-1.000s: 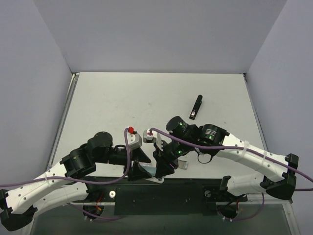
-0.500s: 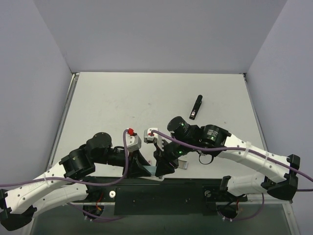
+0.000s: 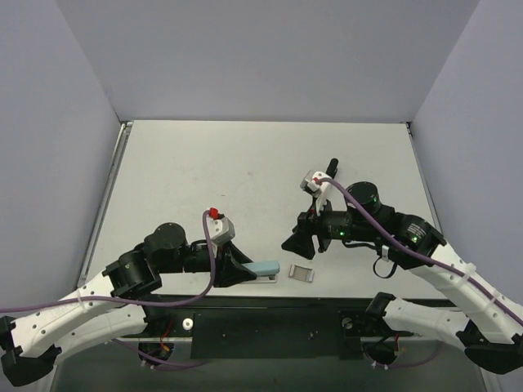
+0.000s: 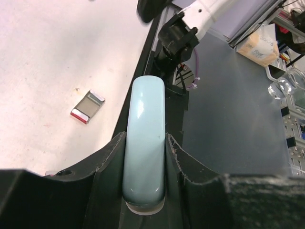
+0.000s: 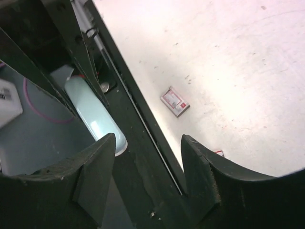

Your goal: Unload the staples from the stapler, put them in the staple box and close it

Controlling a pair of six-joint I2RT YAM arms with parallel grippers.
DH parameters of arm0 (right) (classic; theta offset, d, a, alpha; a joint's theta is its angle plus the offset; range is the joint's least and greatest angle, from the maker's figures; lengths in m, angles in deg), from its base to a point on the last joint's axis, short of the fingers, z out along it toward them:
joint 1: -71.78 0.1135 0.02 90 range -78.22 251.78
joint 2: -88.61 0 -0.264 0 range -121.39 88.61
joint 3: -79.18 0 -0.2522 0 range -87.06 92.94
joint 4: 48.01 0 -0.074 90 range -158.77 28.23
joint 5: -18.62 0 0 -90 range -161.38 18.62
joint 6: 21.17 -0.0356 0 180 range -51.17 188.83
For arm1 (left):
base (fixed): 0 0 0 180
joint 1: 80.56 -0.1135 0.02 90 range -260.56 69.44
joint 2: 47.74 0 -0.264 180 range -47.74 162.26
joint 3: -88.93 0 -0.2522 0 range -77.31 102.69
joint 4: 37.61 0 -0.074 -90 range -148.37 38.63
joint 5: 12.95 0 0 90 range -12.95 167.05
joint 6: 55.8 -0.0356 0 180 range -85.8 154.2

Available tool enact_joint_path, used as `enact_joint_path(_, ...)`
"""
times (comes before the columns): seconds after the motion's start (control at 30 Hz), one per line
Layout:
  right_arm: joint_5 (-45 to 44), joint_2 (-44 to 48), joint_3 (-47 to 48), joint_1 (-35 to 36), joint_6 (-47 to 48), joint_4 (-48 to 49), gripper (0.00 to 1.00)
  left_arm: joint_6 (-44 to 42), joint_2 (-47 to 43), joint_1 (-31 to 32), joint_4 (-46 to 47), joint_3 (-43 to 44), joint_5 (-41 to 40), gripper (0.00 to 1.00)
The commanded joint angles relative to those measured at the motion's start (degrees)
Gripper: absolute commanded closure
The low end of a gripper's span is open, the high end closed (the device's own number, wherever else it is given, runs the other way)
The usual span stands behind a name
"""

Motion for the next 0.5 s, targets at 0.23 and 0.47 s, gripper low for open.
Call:
enact_joint_path(0.23, -18.38, 3.43, -4.4, -5.91, -10.56, 7.93, 0.46, 7.15, 4.14, 0.27, 17.26, -0.43, -12.56, 1.0)
enact_joint_path(0.47, -20.93, 5.71, -10.9, -13.99, -21.18, 17.69, 0.44, 14.7, 6.6, -3.4, 22.1, 0.72, -24.53, 1.0)
